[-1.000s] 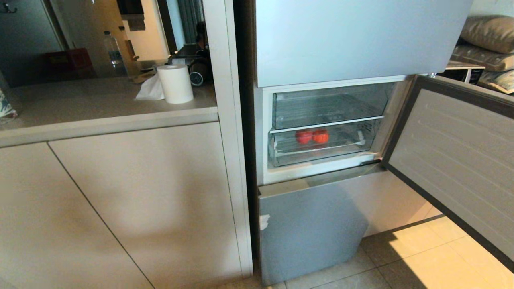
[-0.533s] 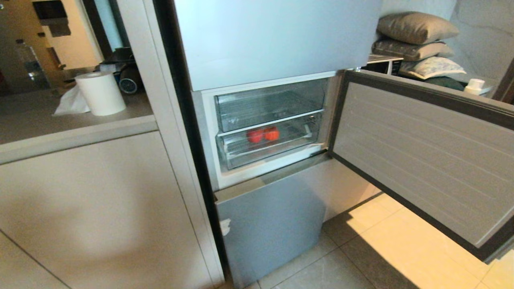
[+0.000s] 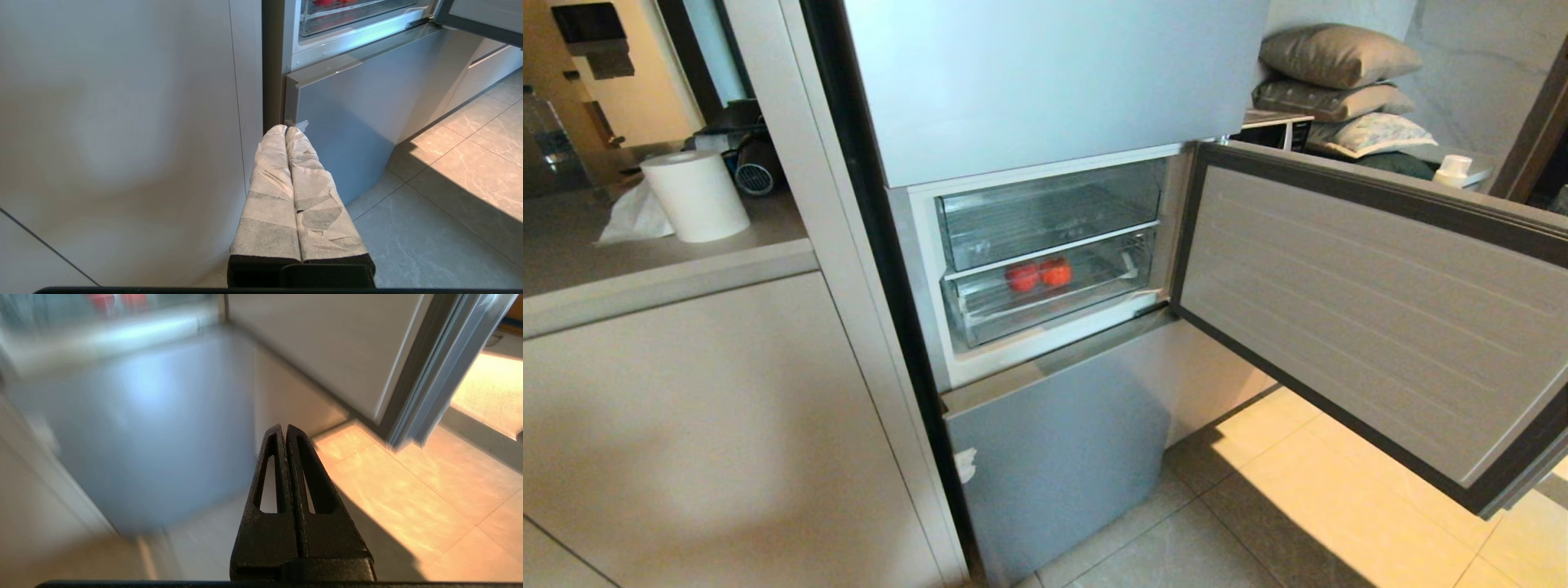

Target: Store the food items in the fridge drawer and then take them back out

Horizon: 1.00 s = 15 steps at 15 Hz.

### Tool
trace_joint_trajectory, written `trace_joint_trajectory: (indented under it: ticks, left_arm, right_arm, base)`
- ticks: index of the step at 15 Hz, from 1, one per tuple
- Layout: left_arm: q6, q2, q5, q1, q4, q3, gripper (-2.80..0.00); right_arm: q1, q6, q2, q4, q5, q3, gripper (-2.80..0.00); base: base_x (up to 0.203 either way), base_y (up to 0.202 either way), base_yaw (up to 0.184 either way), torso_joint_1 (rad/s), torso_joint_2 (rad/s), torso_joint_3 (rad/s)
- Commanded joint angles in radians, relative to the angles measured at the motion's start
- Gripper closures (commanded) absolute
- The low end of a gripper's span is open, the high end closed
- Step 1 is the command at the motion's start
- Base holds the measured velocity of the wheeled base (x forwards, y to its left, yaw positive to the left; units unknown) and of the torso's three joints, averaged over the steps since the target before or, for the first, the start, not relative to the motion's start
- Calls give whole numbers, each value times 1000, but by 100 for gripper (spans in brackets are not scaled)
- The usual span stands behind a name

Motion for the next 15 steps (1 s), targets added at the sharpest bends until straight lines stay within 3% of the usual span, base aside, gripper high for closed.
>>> trace_joint_trajectory:
  ticks: [1, 3, 5, 7, 8, 9, 11, 15]
  left_arm:
    - [0, 2, -1, 0, 0, 2, 0]
    - [0, 2, 1, 0, 0, 2, 0]
    - [0, 2, 1, 0, -1, 1, 0]
    - [0, 2, 0, 0, -1, 2, 0]
    - [0, 2, 1, 0, -1, 2, 0]
    - [0, 2, 1, 0, 0, 2, 0]
    - [0, 2, 1, 0, 0, 2, 0]
    - [0, 2, -1, 0, 0, 2, 0]
  right_arm:
    - [-83, 164, 284, -122, -10, -86, 0]
    - [-299, 355, 470, -197, -13, -206, 0]
    - [-549, 456, 591, -256, 33, -295, 0]
    - [-793, 517, 698, -316, 159, -367, 0]
    - [-912, 547, 753, -337, 258, -407, 0]
    - [-993, 579, 823, -354, 341, -452, 0]
    - [-1048, 633, 967, -381, 426, -526, 0]
    - [-1049, 806, 1246, -519, 470, -641, 0]
  base:
    - [0, 0, 0, 0, 0, 0]
    - [0, 0, 0, 0, 0, 0]
    - [0, 0, 0, 0, 0, 0]
    - [0, 0, 0, 0, 0, 0]
    - [0, 0, 0, 0, 0, 0]
    - [0, 0, 0, 0, 0, 0]
    - [0, 0, 0, 0, 0, 0]
    - [0, 0, 0, 0, 0, 0]
